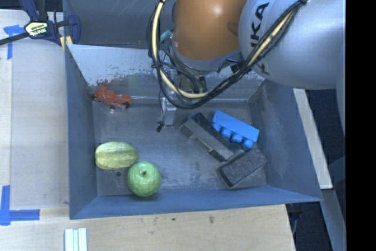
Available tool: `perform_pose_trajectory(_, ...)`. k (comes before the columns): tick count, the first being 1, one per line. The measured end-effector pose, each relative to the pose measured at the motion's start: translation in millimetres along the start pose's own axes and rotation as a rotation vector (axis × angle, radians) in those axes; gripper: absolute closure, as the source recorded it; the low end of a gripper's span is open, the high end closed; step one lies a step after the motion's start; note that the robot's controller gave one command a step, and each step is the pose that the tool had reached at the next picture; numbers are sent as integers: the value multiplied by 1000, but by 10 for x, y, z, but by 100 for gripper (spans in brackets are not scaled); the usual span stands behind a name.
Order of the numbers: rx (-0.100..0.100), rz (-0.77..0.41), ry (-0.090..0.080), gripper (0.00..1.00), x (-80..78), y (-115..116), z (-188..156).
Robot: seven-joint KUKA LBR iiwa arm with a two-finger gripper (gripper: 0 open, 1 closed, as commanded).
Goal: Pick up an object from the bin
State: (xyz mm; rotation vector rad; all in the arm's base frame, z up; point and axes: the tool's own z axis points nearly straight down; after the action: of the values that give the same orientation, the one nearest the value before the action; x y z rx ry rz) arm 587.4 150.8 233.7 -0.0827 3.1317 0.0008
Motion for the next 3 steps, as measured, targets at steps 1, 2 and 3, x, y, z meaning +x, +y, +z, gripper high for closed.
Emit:
perform_pose_trajectory(1, -1, -262, 3, 0, 90, 364, 404)
perform_pose_trajectory(2, -1, -298, 3, 0, 55, 572, 648)
perform_pose_trajectory(3, -1, -15, 2, 0, 153, 624, 811)
